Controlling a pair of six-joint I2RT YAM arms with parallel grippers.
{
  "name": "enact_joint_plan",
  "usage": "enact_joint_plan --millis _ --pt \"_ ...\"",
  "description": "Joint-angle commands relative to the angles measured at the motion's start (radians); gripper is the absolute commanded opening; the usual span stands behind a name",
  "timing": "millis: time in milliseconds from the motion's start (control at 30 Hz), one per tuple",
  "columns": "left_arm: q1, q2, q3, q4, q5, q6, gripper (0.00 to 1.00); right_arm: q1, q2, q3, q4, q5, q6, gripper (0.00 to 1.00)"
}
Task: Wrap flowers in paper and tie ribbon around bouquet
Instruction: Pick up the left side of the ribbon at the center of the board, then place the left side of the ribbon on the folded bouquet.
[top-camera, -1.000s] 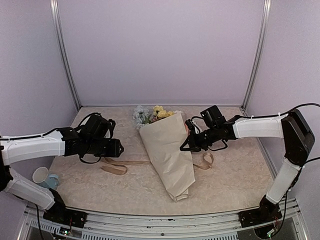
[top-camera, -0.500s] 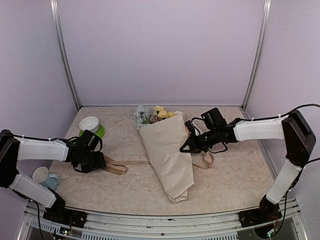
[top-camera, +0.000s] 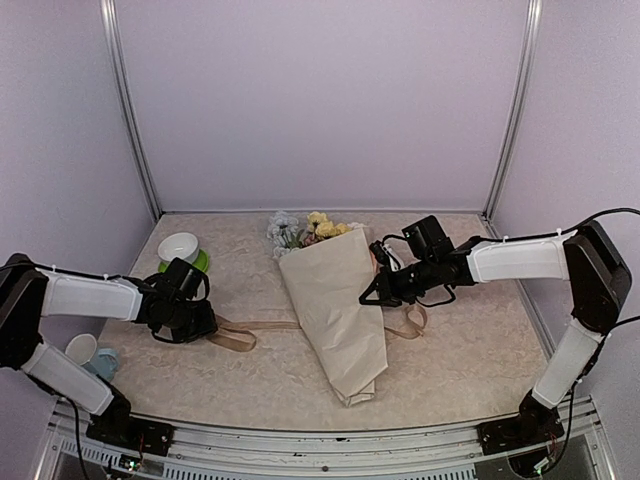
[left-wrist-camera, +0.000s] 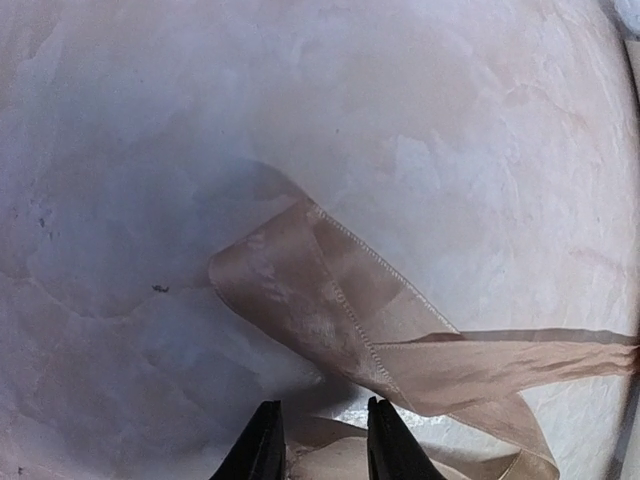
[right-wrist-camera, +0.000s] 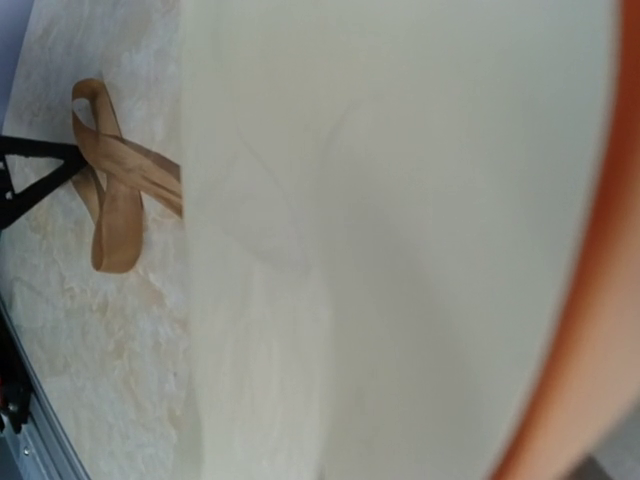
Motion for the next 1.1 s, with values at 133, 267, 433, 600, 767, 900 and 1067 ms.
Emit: enact_joint_plan --millis 133,267,433,600,767,900,1067 --pt "-0.012 -0.085 -0.035 -0.091 0.039 -0.002 0.25 0.011 -0.022 0.006 0.004 -0.017 -0.018 0.00" --pt "-0.020 -0.100 -0.050 -0.083 0.054 0.001 0.07 0.011 -0.021 0.008 0.004 -0.018 -0.018 0.00" --pt "-0.045 -0.106 -0.050 -0.091 0.049 0.013 0.00 0.011 -0.028 0.007 -0.004 -0.012 -0.023 0.00" --pt "-0.071 -0.161 -0.019 -0.110 0.038 0.023 0.00 0.011 -0.031 0.004 -0.007 -0.014 -0.021 0.00" --pt "-0.260 -0.177 0.270 -0.280 -0.154 0.099 0.00 0.011 -0.017 -0.009 0.007 -0.031 -0.007 0.00" --pt "-0.409 -0.134 0.570 -0.337 -0.208 0.208 0.00 0.013 -0.002 -0.017 0.020 -0.035 0.008 0.00" --pt "-0.650 0.010 0.892 -0.296 -0.168 0.365 0.00 0.017 0.010 -0.032 0.056 -0.037 0.040 0.00"
